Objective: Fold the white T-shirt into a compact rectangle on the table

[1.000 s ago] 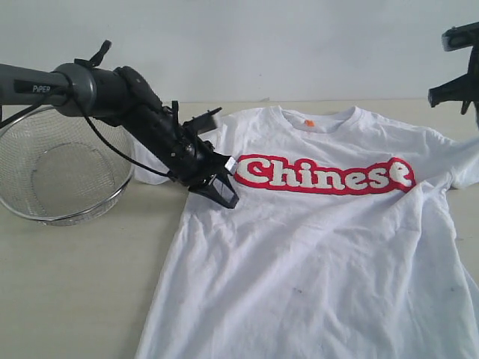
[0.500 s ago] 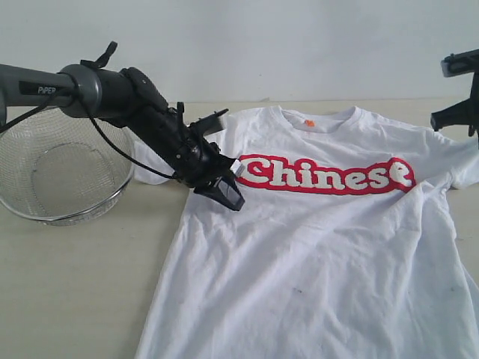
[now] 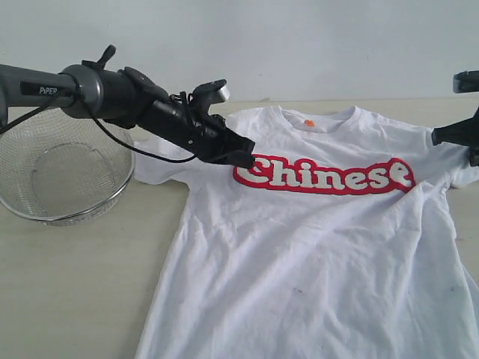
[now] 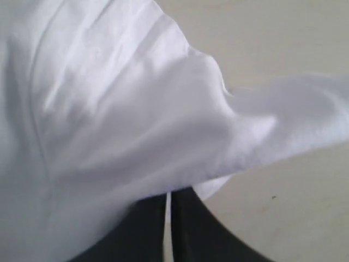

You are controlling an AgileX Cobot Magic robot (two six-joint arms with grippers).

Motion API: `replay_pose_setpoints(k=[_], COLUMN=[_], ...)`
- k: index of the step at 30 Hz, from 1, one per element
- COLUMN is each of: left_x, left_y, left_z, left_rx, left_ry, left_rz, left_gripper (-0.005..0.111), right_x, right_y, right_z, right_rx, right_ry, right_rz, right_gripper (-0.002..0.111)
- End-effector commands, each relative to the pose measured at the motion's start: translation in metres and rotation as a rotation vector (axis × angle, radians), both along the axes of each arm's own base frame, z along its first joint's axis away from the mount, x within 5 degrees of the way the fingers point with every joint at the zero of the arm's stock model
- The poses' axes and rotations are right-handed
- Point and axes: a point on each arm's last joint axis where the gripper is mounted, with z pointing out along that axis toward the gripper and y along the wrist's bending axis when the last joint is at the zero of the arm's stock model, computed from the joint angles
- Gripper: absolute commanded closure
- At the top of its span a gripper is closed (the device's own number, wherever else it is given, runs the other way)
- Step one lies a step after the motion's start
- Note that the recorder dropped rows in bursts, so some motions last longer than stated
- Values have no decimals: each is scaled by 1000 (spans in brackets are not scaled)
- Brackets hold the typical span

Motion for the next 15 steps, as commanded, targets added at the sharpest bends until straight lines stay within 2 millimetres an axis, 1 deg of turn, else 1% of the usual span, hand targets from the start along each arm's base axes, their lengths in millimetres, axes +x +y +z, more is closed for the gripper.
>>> replay_pose_setpoints(k=[1, 4, 7, 9, 11, 13, 15], left_x=[10, 23, 31, 33, 35, 36, 37], left_y=[-6, 0, 4, 3, 1, -2, -2], left_z=[8, 9, 5, 2, -6, -14, -21], left_rx=[-32, 18, 56, 58, 54, 44, 44], left_ry=[-96, -185, -241, -245, -233, -211, -197], left_rz=[57, 179, 261, 263, 250, 230, 227], left_gripper=[102, 102, 102, 102, 102, 102, 102], right_x=[3, 6, 7, 9, 10, 10, 8], right_y=[-1, -1, -1, -1, -1, -1, -1], right_z=[4, -5, -22, -33, -45, -51, -51], right_rx=[7, 14, 31, 41, 49, 52, 56], right_ry=[-58, -65, -38, -31, -25, -17, 11], right_rz=[-3, -3, -8, -11, -13, -13, -15], right_gripper=[109, 109, 109, 109, 109, 109, 109])
